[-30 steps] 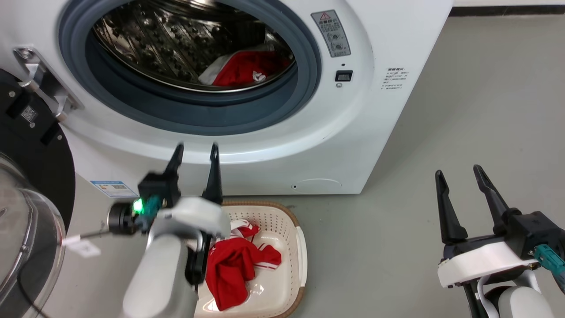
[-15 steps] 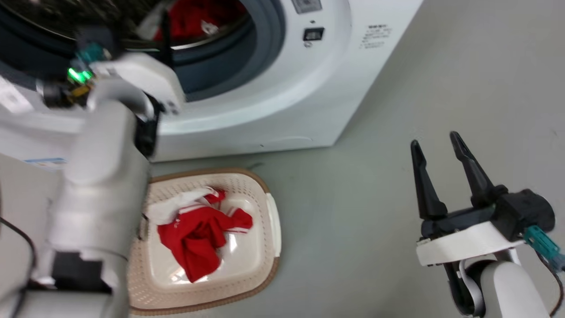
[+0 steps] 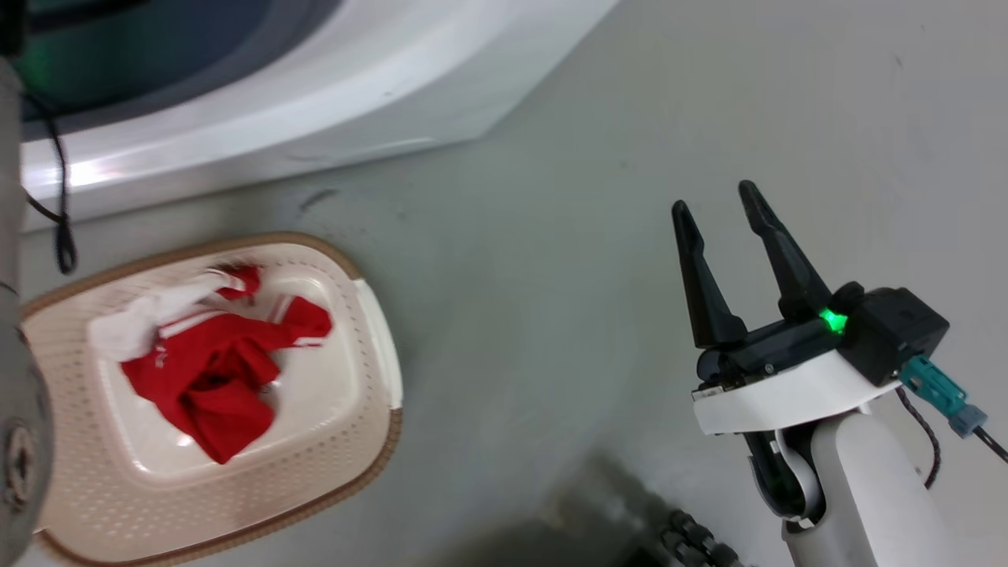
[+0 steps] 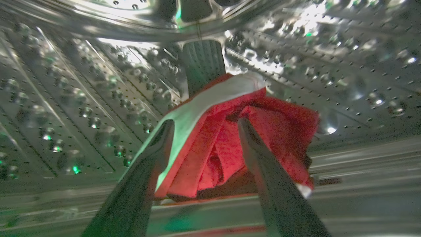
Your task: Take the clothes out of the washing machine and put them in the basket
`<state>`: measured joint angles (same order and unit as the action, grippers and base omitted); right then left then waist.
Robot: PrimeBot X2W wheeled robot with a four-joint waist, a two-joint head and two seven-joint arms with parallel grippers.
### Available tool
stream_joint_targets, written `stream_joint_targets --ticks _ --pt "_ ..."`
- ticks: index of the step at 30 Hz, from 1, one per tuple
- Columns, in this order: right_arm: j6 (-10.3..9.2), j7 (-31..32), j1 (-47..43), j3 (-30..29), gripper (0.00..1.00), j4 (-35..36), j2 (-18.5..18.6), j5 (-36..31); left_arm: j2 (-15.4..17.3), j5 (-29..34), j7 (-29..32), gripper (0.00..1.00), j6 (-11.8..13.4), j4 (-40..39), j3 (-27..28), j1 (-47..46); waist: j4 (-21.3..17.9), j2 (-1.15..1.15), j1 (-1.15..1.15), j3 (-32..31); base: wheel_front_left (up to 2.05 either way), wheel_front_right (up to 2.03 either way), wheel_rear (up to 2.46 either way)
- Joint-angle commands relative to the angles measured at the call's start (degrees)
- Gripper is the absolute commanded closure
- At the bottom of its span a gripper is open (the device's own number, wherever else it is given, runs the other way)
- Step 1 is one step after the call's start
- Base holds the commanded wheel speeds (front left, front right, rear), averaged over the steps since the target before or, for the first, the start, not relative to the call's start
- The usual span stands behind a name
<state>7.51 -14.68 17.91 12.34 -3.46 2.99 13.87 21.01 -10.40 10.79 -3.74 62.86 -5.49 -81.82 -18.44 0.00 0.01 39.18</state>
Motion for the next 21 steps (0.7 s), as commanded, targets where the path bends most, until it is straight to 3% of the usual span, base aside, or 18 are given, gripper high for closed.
stream_joint_targets --ticks 1,11,12,14,21 --pt "-0.04 -0.5 1.9 1.0 0.00 -0.5 -0.2 1.1 1.3 0.9 4.3 0.00 -0.4 1.0 -1.0 -3.5 -5.2 0.00 -0.01 6.4 0.00 0.00 0.00" --pt "-0.04 -0.5 3.2 3.0 0.00 0.3 -0.2 4.0 3.4 2.8 22.0 0.00 -0.9 3.9 -4.6 -9.9 -7.5 0.00 -0.01 10.2 0.00 0.00 0.00" --pt "-0.04 -0.5 3.2 3.0 0.00 0.3 -0.2 4.2 3.3 2.9 23.1 0.29 -0.8 3.7 -4.8 -10.1 -7.5 0.00 -0.01 10.3 0.00 0.00 0.00" --pt "-0.04 -0.5 3.4 3.3 0.00 0.3 -0.2 4.5 3.6 3.1 24.4 1.00 -0.8 3.1 -5.2 -10.2 -7.5 0.00 -0.01 10.3 0.00 0.00 0.00" --pt "-0.04 -0.5 3.9 3.2 0.00 0.2 -0.2 4.8 4.0 2.8 23.8 1.00 1.5 -2.0 -5.3 -9.8 -7.0 0.00 -0.01 9.2 0.00 0.00 0.00"
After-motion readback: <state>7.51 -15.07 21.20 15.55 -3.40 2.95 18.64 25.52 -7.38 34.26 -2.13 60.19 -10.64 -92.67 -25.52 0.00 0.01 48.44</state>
